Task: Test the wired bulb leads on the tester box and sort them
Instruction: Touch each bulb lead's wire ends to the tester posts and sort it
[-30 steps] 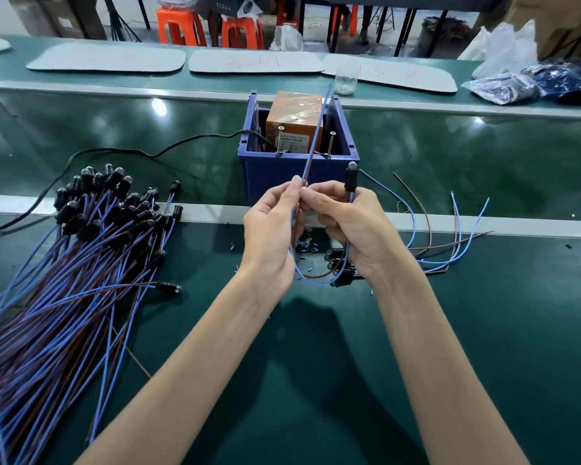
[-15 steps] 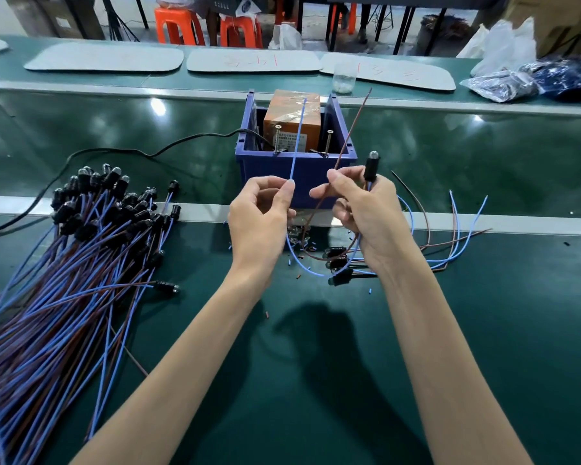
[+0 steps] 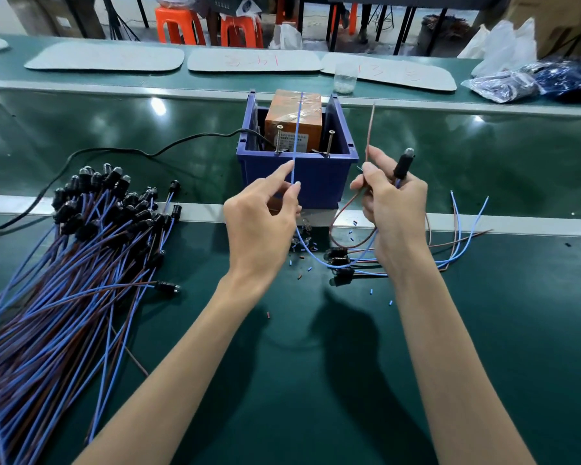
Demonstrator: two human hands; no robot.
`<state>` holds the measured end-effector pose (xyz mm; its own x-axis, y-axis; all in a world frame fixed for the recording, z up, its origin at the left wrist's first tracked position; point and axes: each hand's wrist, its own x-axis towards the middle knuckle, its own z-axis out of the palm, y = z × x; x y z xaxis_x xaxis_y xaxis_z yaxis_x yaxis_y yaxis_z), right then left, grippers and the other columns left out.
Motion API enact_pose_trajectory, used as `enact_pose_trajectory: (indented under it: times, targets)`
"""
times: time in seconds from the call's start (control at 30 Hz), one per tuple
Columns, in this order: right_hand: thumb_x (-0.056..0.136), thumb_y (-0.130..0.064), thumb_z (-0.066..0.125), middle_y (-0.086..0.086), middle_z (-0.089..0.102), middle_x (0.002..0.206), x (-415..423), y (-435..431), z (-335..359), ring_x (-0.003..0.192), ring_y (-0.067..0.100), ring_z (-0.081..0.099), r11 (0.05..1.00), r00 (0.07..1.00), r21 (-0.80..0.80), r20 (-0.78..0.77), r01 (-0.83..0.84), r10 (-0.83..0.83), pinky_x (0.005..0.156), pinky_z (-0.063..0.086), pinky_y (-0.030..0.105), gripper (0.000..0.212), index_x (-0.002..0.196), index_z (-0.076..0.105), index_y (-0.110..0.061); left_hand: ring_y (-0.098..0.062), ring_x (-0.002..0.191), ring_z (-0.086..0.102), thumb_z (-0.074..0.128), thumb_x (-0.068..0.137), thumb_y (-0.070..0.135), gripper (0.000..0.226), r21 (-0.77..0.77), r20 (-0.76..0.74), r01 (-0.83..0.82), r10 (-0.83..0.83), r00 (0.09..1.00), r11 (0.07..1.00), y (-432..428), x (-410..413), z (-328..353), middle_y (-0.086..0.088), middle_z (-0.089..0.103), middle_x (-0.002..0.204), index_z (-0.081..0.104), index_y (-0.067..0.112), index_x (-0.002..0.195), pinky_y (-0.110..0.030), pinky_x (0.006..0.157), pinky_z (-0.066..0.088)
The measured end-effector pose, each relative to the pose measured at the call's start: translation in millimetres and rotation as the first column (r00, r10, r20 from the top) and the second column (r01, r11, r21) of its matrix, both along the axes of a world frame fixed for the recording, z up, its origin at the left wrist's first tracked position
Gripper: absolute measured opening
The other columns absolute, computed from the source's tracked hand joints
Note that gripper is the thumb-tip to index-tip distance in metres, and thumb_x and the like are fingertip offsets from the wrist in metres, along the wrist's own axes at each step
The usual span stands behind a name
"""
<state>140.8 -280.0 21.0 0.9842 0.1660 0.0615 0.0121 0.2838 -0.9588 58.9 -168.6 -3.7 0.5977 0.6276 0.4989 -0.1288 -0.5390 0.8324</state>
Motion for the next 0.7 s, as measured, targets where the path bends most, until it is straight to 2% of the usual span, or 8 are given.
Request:
enact_pose_trajectory:
  times: [0.1, 0.17, 0.27, 0.33, 0.47, 0.57, 0.7]
  targets:
    - [0.094, 0.000, 0.049, -0.009, 0.053, 0.047, 3, -2, -2, 0.036, 0.000, 0.034, 1.000, 0.999, 0.008, -0.024, 0.024, -0.023, 0.039, 0.028, 0.008, 0.033, 0.125, 0.059, -0.009, -0.006, 0.058, 0.066, 0.063, 0.090, 0.011, 0.031, 0.005, -0.019, -0.031, 0.032, 0.999, 0.999, 7, 0, 0, -0.001, 0.068, 0.081, 0.066, 0.016, 0.121, -0.024, 0.071, 0.056]
    - [0.094, 0.001, 0.048, -0.008, 0.050, 0.048, 5, -3, -3, 0.036, 0.000, 0.035, 0.999, 0.999, 0.007, -0.030, 0.041, -0.041, 0.040, 0.028, 0.008, 0.033, 0.125, 0.059, -0.008, 0.001, 0.057, 0.065, 0.061, 0.092, 0.011, 0.030, -0.012, -0.032, -0.057, 0.056, 0.998, 0.998, 14, 0, 0, -0.003, 0.068, 0.083, 0.066, 0.015, 0.121, -0.012, 0.065, 0.051]
    - [0.094, -0.001, 0.047, -0.003, 0.045, 0.055, 8, -3, -4, 0.038, 0.001, 0.033, 0.997, 0.997, -0.032, -0.025, 0.071, -0.072, 0.039, 0.026, 0.010, 0.031, 0.119, 0.063, -0.010, 0.007, 0.056, 0.062, 0.058, 0.094, 0.010, 0.029, -0.048, -0.049, -0.096, 0.093, 0.994, 0.994, 21, 2, 1, -0.003, 0.065, 0.088, 0.065, 0.012, 0.121, -0.007, 0.062, 0.046]
    - [0.095, -0.001, 0.047, -0.002, 0.043, 0.057, 10, -3, -5, 0.038, 0.002, 0.030, 0.996, 0.996, -0.047, -0.027, 0.079, -0.080, 0.039, 0.024, 0.013, 0.029, 0.113, 0.066, -0.012, 0.008, 0.055, 0.062, 0.056, 0.095, 0.010, 0.027, -0.075, -0.061, -0.116, 0.112, 0.992, 0.990, 26, 3, 1, -0.004, 0.065, 0.091, 0.066, 0.011, 0.120, -0.009, 0.063, 0.047]
    - [0.095, -0.002, 0.047, -0.004, 0.042, 0.057, 11, -4, -7, 0.038, 0.001, 0.027, 0.996, 0.995, -0.035, -0.058, 0.082, -0.084, 0.037, 0.023, 0.014, 0.025, 0.105, 0.067, -0.014, 0.005, 0.055, 0.063, 0.052, 0.096, 0.010, 0.025, -0.155, -0.073, -0.120, 0.110, 0.991, 0.981, 33, 4, -1, -0.010, 0.066, 0.094, 0.066, 0.013, 0.116, -0.027, 0.070, 0.056]
    - [0.095, -0.001, 0.045, -0.003, 0.040, 0.058, 13, -6, -8, 0.037, 0.001, 0.025, 0.997, 0.993, -0.017, -0.093, 0.077, -0.078, 0.036, 0.022, 0.014, 0.025, 0.101, 0.067, -0.013, 0.003, 0.055, 0.064, 0.051, 0.096, 0.009, 0.023, -0.221, -0.072, -0.117, 0.103, 0.992, 0.968, 38, 4, 0, -0.008, 0.066, 0.093, 0.067, 0.016, 0.111, -0.027, 0.069, 0.056]
    - [0.094, 0.002, 0.042, -0.003, 0.040, 0.057, 17, -9, -11, 0.036, 0.001, 0.025, 0.998, 0.988, -0.002, -0.137, 0.069, -0.069, 0.035, 0.021, 0.013, 0.028, 0.095, 0.067, -0.010, 0.000, 0.052, 0.063, 0.051, 0.095, 0.007, 0.023, -0.325, -0.075, -0.120, 0.101, 0.992, 0.938, 46, 4, 2, 0.010, 0.061, 0.073, 0.066, 0.023, 0.099, -0.024, 0.065, 0.054]
